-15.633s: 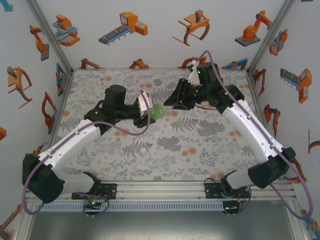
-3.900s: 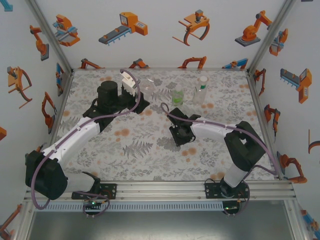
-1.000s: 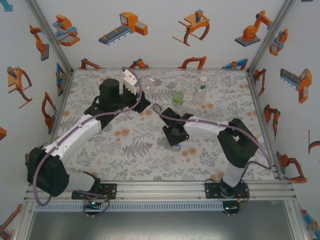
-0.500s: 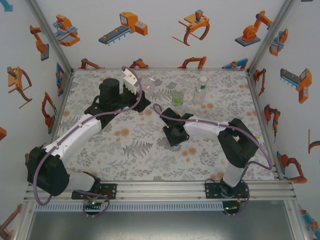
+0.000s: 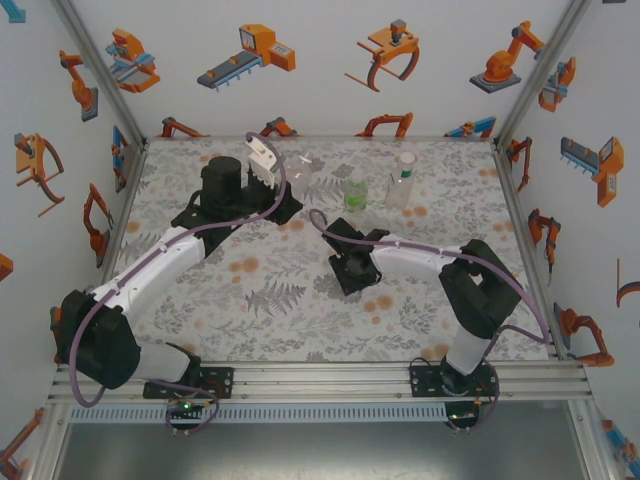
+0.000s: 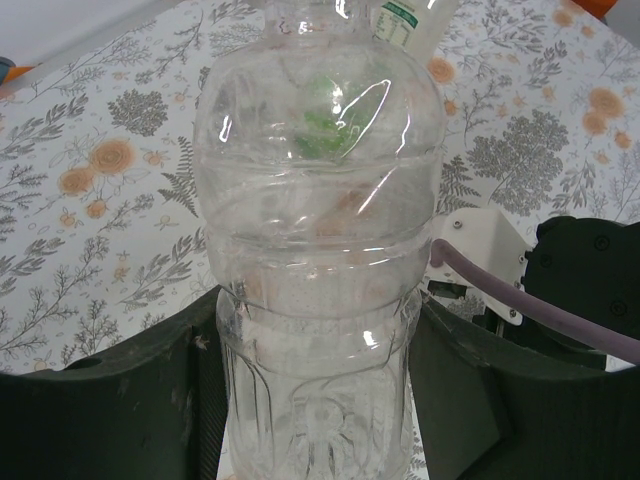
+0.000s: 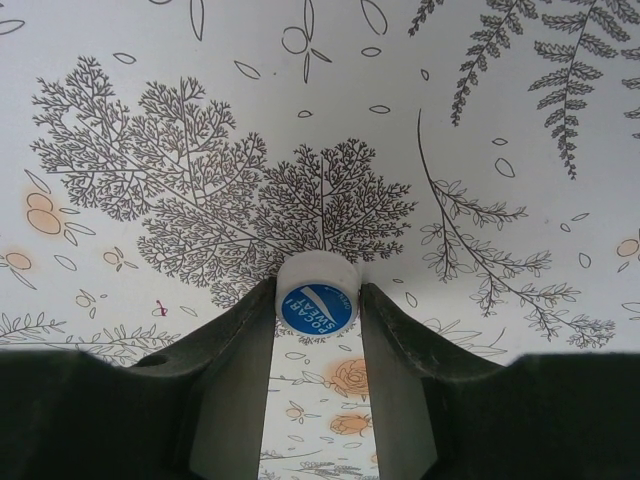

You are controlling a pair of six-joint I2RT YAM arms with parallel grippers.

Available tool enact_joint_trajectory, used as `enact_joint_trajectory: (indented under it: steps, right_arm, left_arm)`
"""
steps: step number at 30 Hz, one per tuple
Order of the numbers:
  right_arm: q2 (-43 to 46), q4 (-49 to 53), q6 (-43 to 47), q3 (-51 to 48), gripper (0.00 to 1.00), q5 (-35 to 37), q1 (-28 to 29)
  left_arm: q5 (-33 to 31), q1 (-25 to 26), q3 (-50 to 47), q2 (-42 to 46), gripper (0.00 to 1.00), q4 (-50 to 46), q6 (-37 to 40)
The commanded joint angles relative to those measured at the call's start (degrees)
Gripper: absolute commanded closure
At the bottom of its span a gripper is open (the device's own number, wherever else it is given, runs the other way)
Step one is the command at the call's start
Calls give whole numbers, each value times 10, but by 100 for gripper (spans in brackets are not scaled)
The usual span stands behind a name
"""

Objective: Screw on the bottle caps

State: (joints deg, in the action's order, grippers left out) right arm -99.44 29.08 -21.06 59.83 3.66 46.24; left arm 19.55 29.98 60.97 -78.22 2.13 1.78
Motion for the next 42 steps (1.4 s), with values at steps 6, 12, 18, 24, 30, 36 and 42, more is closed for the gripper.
enact_joint_trajectory:
  steps: [6, 12, 18, 24, 30, 36, 42]
  right_arm:
    - [6, 9, 3, -16, 62, 9, 3]
    - [4, -1, 14, -13, 62, 12, 3]
    - [-1, 0, 20, -9, 63, 13, 3]
    - [-1, 4, 31, -4, 63, 22, 3]
    - [-3, 0, 47, -3, 63, 19, 3]
    - [-8, -3, 68, -3, 60, 14, 3]
    - [-11, -5, 84, -3, 59, 12, 3]
  left_arm:
    - [9, 4, 19, 3, 91, 8, -4]
    - [10, 3, 18, 0, 91, 9, -6]
    - [8, 3, 18, 2, 91, 6, -2]
    - [10, 3, 19, 0, 91, 8, -2]
    - [10, 3, 20, -4, 91, 9, -2]
    - [10, 4, 20, -3, 91, 8, 0]
    - [10, 3, 20, -2, 91, 7, -1]
